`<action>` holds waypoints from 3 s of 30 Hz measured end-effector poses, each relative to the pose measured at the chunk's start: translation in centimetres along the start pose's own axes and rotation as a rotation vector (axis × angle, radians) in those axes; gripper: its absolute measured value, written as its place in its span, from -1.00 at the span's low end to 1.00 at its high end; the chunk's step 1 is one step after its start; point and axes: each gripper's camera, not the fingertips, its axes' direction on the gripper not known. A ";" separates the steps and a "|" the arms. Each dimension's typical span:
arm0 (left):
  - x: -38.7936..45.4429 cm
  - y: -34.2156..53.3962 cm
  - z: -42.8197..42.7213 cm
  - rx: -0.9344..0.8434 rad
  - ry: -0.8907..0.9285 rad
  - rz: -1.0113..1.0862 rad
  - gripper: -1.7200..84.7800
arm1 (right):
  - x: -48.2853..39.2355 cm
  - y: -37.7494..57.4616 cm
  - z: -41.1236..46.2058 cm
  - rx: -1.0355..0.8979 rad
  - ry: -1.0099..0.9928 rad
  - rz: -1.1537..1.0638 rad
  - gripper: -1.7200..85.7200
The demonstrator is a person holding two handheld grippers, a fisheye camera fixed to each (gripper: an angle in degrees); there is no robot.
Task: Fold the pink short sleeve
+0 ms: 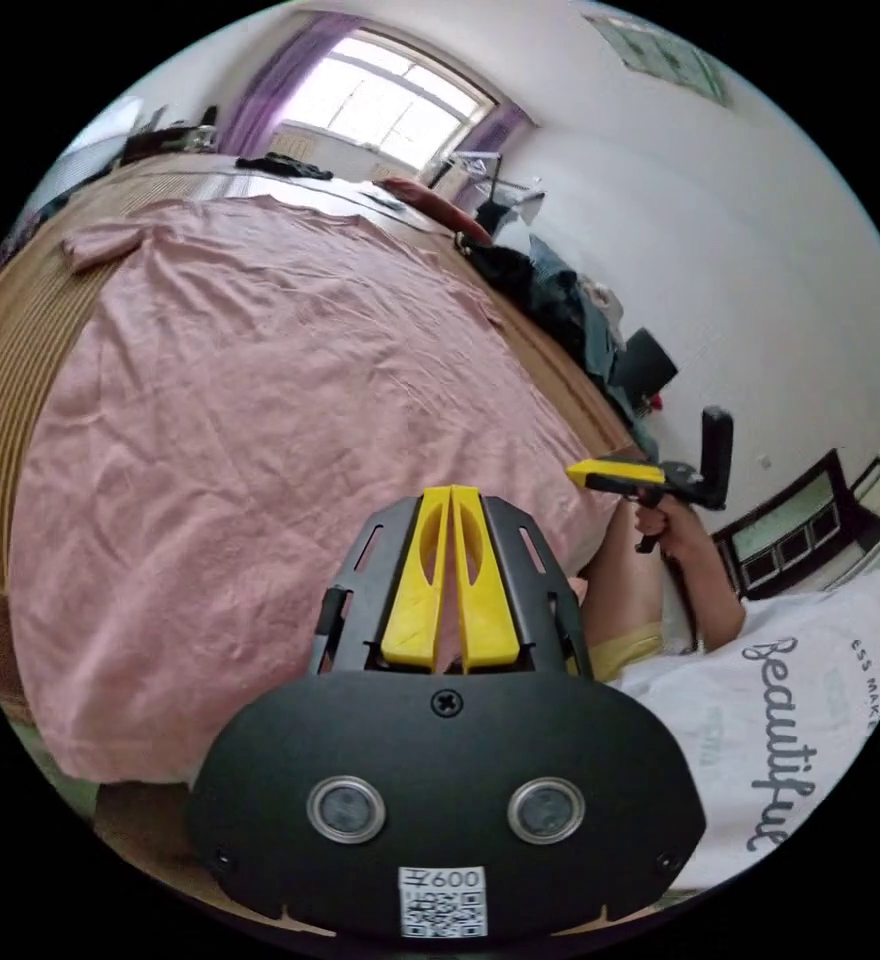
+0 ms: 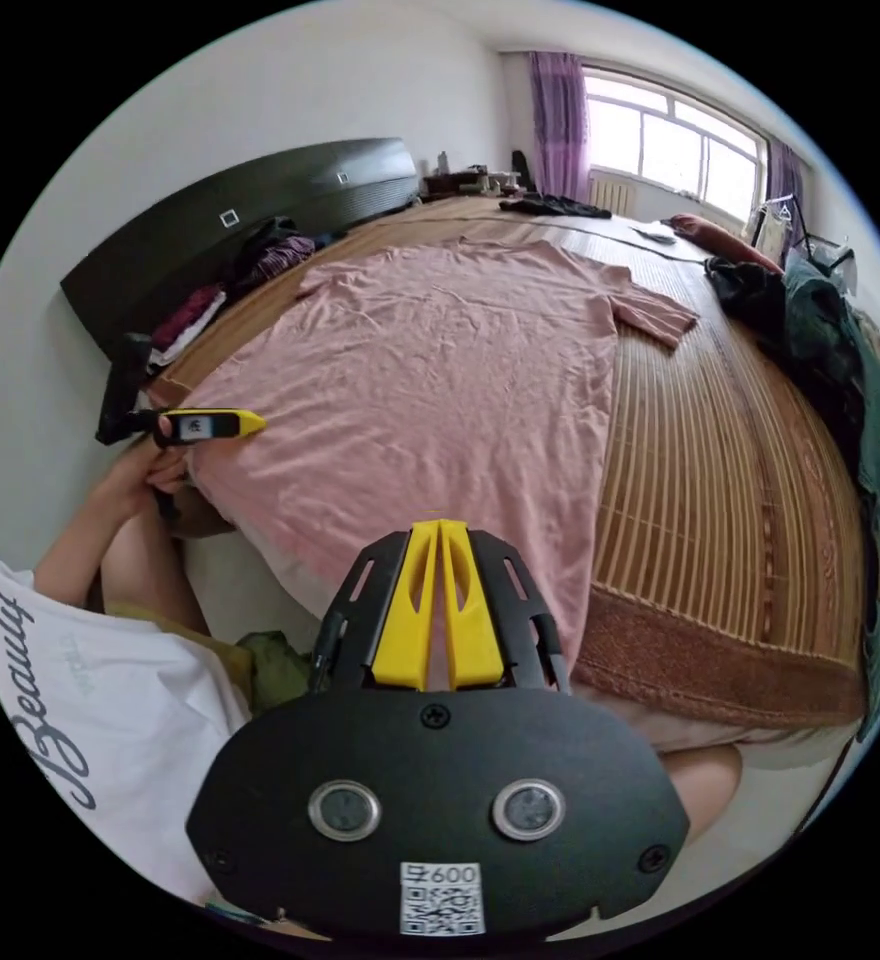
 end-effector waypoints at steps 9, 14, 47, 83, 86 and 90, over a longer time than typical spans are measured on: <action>1.5 5.0 -23.9 0.240 -0.382 -0.343 -0.95 | 7.7 -5.2 -6.5 0.030 -0.140 0.176 -0.98; 13.2 -5.9 -20.6 0.094 -0.191 -0.003 -0.96 | 6.3 -16.1 -9.4 0.092 -0.244 0.045 -0.98; 33.6 -38.2 -18.6 -0.381 -0.048 0.133 -0.95 | 28.2 -60.7 -3.5 -0.154 -0.650 0.137 -0.98; 27.3 -30.6 -17.1 -0.204 -0.125 -0.114 -0.94 | 30.4 -42.1 17.6 -0.247 -0.647 -0.118 -0.98; 24.6 -28.3 -17.5 -0.167 -0.060 -0.129 -0.94 | 28.7 -37.2 20.6 -0.187 -0.522 -0.207 -0.98; 22.8 -25.8 -18.0 -0.191 -0.093 -0.129 -0.94 | 27.1 -33.6 22.8 -0.179 -0.402 -0.250 -0.98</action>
